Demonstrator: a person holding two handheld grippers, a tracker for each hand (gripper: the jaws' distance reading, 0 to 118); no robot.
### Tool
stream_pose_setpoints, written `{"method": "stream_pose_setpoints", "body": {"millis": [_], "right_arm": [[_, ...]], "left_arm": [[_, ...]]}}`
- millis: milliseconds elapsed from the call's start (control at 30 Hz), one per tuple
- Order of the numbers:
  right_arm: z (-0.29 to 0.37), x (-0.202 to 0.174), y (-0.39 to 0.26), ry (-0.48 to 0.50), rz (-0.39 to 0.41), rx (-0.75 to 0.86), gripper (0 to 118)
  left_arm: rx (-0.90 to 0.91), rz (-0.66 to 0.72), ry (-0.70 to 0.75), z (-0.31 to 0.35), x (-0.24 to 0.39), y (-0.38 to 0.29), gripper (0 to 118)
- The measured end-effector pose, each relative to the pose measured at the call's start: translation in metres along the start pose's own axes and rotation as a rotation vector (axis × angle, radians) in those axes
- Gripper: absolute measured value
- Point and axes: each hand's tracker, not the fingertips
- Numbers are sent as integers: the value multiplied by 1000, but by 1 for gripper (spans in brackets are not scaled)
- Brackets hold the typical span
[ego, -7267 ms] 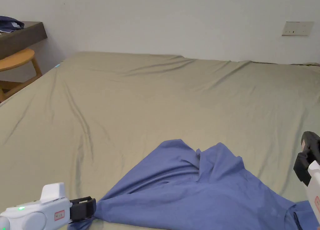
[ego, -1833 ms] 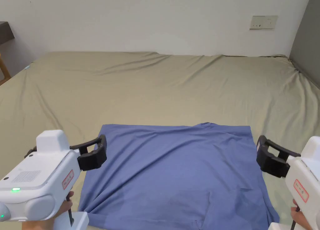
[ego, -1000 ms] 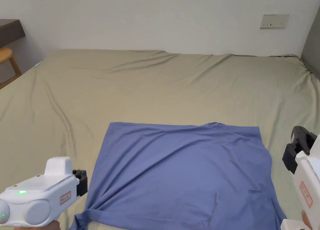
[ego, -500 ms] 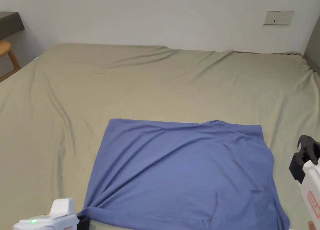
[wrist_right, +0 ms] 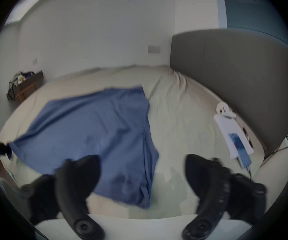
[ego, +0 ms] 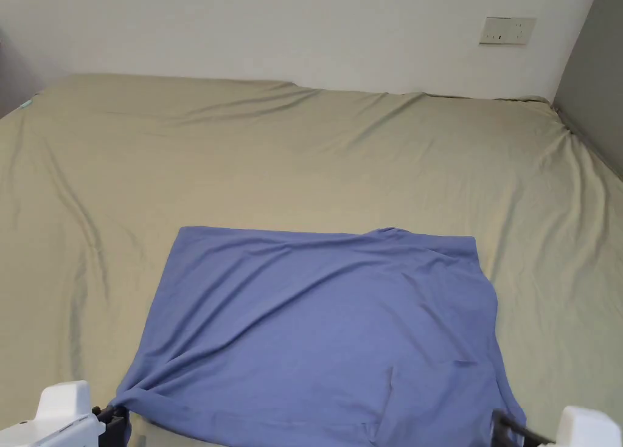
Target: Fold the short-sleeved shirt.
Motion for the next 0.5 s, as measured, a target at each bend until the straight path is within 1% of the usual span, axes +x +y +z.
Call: {"method": "stream_pose_setpoints", "body": {"millis": [67,100,167,200,267,300,333,367,400,500], "right_arm": [[-15,-2,-22,-10,38,-83,115],[-24,-3,-30,-4,53,-133,113],[-36,-5,-43,15,35,-196,106],[-40,-5,-46,37,32,-214,94],[-46,-5,-50,48,27,-233,37],[-44,-6,-53,91,-6,-226,15],[-38,-7,-51,101,-33,-192,9],[-32,-9,-47,72,-16,-183,8],[-28,-9,-43,80,-5,-163,7],[-17,-3,-20,97,-27,-110,7]], "left_arm": [[4,-3,-6,2,1,1,7],[5,1,-11,0,1,1,7],[1,-1,-14,0,3,2,7],[1,-6,-13,0,4,2,7],[2,-7,-11,3,8,3,7],[2,-5,-12,4,8,3,7],[4,0,-12,4,8,4,7],[5,7,-11,3,7,5,7],[8,12,-10,4,6,7,7],[32,29,-4,6,4,17,7]]}}
